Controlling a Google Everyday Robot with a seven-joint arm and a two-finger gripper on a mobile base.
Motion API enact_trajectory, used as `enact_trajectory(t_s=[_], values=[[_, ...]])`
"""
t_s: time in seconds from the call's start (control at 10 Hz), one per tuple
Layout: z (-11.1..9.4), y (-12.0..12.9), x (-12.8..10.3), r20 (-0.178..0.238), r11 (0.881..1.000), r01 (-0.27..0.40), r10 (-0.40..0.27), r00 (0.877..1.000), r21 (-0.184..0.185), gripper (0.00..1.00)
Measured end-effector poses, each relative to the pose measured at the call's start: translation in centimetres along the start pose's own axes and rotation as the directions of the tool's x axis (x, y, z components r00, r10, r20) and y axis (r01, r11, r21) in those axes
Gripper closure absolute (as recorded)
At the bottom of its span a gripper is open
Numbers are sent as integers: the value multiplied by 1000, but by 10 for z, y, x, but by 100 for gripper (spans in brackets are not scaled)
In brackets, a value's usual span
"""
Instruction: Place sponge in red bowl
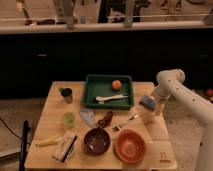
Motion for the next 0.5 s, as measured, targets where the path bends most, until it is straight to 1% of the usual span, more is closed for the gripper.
enact_trajectory(t_s=[0.3, 0.5], values=[[0, -8, 2, 34, 996, -86, 85, 996, 30, 20], [0, -13, 3, 76, 988, -145, 141, 987, 50, 20]])
